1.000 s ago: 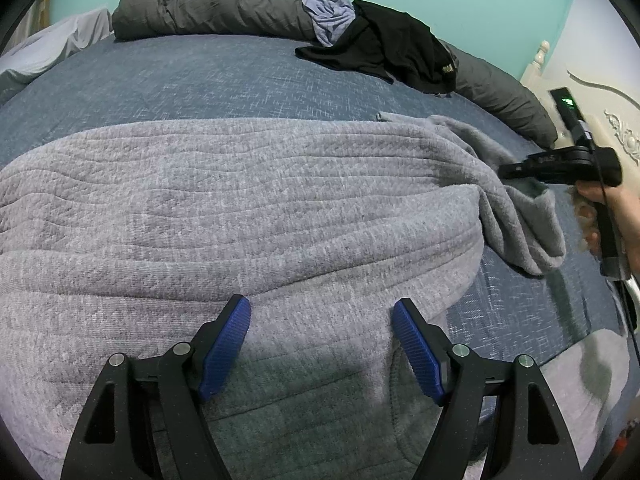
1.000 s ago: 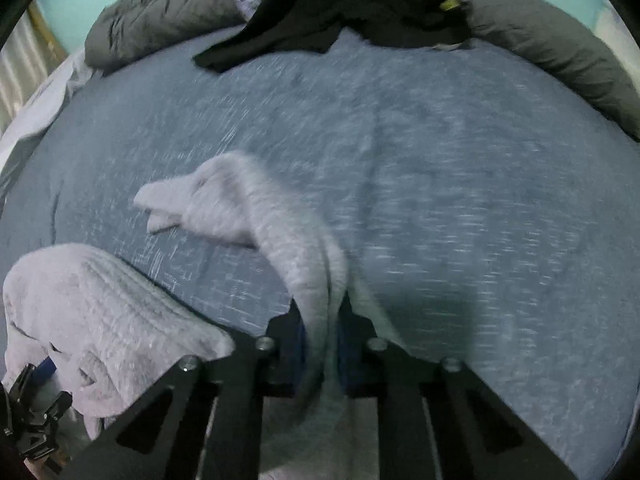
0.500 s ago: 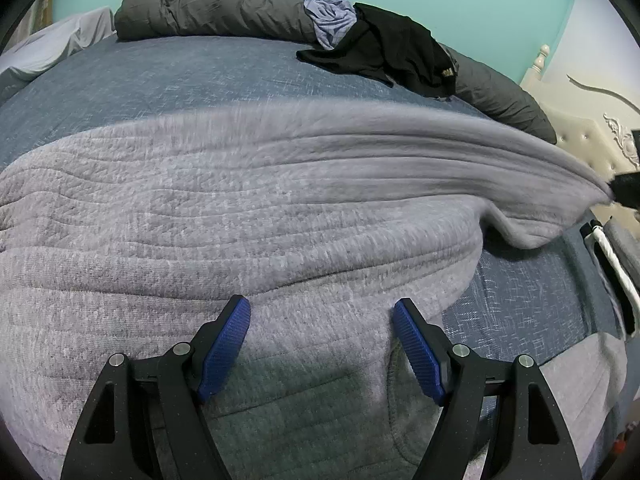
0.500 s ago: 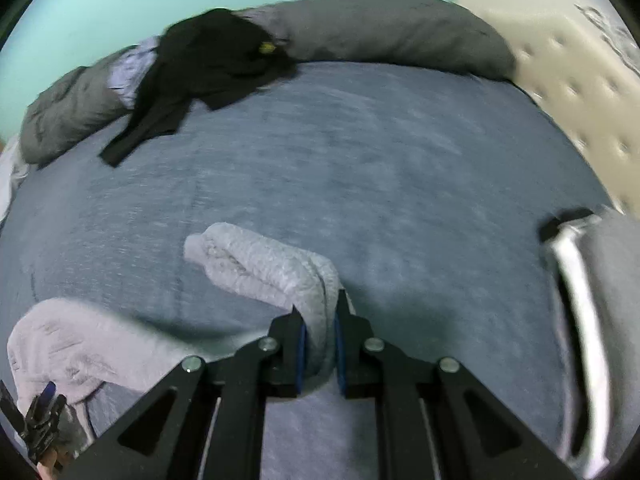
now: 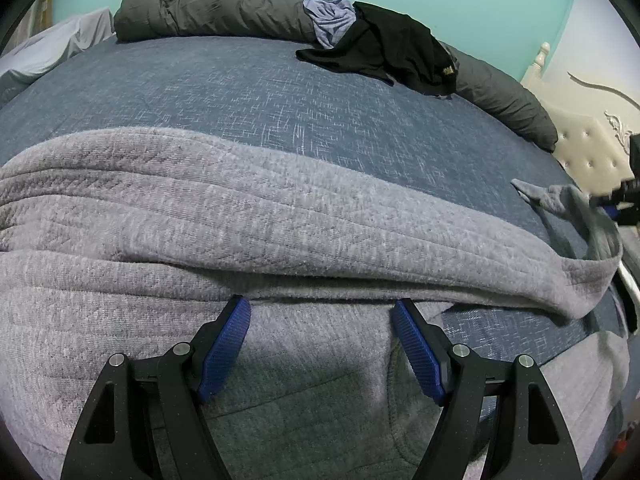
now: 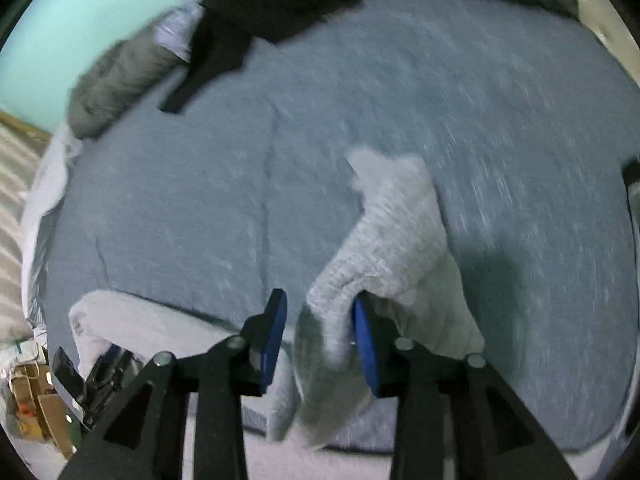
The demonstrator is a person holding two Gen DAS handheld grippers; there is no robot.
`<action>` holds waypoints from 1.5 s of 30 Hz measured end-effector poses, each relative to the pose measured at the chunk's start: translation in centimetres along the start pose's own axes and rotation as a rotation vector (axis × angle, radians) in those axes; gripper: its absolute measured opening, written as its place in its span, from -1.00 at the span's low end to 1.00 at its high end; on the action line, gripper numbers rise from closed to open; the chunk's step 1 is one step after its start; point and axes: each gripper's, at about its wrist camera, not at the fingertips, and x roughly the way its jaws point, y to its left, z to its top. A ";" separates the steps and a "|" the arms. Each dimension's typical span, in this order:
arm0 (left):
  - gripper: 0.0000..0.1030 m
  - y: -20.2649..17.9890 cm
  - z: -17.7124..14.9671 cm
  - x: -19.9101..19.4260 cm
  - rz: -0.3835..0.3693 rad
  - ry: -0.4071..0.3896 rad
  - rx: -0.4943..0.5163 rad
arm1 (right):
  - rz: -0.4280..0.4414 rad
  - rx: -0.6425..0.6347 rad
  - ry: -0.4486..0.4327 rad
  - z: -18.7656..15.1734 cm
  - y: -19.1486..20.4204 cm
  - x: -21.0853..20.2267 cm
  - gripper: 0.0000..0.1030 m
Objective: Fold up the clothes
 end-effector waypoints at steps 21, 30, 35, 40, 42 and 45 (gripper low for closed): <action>0.51 -0.2 -0.2 0.1 0.016 0.002 0.013 | -0.303 0.213 -0.168 -0.8 -11.5 0.2 -0.34; 0.51 -0.6 -0.4 -0.3 0.028 0.003 0.021 | -0.040 0.293 -0.204 -1.1 -12.3 3.3 0.19; 0.51 -0.5 -0.5 -0.3 0.028 0.005 0.020 | -0.096 0.210 -0.153 0.8 -10.4 6.0 0.19; 0.52 -0.7 -0.4 -0.1 0.036 0.007 0.027 | -0.190 0.146 -0.145 0.4 -9.2 6.0 -0.61; 0.52 -0.8 -0.5 -0.1 0.038 0.006 0.030 | -0.256 0.123 -0.174 0.1 -8.8 4.4 -0.71; 0.52 -0.8 -0.5 -0.2 0.035 0.004 0.027 | -0.438 0.054 -0.226 -0.3 -7.8 1.1 -0.73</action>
